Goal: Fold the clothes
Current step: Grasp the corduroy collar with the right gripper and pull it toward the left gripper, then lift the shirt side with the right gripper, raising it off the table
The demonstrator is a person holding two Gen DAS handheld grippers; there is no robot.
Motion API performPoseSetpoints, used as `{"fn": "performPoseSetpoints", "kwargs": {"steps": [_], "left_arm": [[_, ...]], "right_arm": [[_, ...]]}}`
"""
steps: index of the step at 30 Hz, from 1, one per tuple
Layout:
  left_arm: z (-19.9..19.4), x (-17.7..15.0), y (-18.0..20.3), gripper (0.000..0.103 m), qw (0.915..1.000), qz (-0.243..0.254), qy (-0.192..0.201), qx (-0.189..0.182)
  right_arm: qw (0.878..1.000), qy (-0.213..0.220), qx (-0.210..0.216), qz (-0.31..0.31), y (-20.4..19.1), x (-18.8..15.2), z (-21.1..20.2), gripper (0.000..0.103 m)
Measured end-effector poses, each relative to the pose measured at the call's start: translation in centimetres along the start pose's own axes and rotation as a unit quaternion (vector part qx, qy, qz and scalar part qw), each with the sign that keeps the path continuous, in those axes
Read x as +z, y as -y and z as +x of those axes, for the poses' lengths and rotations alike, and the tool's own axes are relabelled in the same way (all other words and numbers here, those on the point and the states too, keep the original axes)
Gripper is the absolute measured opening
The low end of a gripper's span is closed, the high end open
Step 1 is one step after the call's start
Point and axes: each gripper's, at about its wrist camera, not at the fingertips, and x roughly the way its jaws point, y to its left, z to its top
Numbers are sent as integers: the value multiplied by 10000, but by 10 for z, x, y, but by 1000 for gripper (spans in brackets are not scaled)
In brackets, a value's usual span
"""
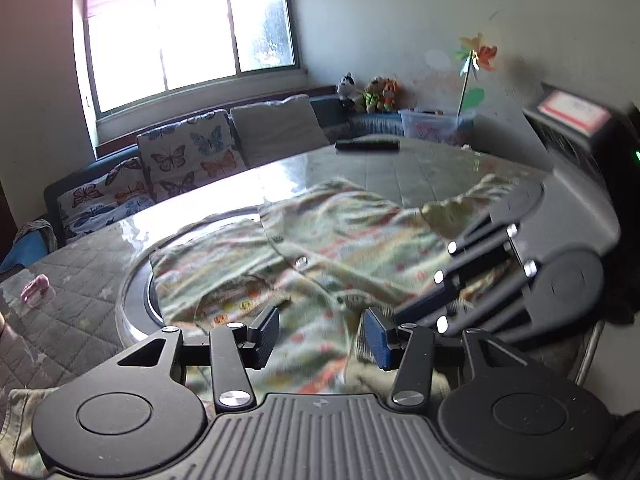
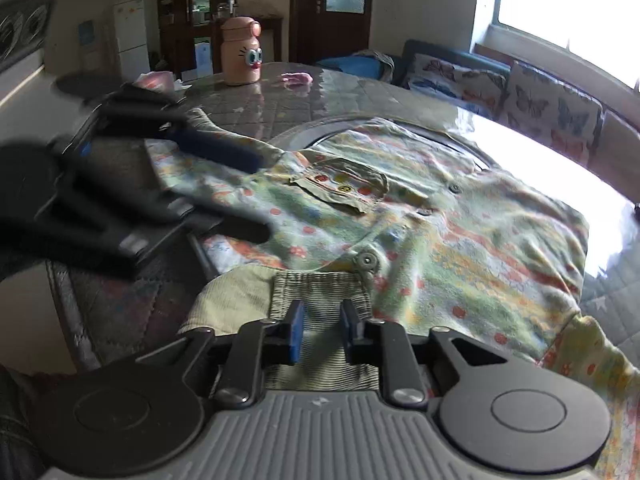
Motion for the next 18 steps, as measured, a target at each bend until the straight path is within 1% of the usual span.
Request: {"fn": "performPoseSetpoints", "kwargs": {"steps": [2,4,5,7,9,11,14,16,17,18], "left_arm": [[8,7,3,50,10000,-23,60,-31],[18,11,6,50,9999,-58,58,-120],[24,12,8,50,9998,-78,33,-176],[34,12,12,49,9996,-92,-52,-273],[44,8,18,46,9992,-59,-166,-354],[49,3,23,43,9988,-10,-269,-421],[54,-4,29,42,9980,80,-402,-487],[55,-8,29,41,9978,118,-450,-483],[55,-9,29,41,9977,126,-455,-482],[54,-10,28,41,9977,125,-460,-487]], "right_arm": [[9999,65,68,100,-1,-2,-6,24],[9993,168,156,301,3,-4,-16,29],[9988,235,118,404,6,-5,-21,34],[9974,349,-15,629,14,-7,-32,34],[9956,396,-181,834,25,-12,-40,34],[9936,336,-370,1012,37,-18,-40,34],[9905,224,-560,1235,52,-26,-38,36],[9869,29,-722,1443,65,-33,-33,36],[9853,-28,-775,1522,69,-35,-33,36],[9847,-13,-738,1581,73,-37,-35,36]]}}
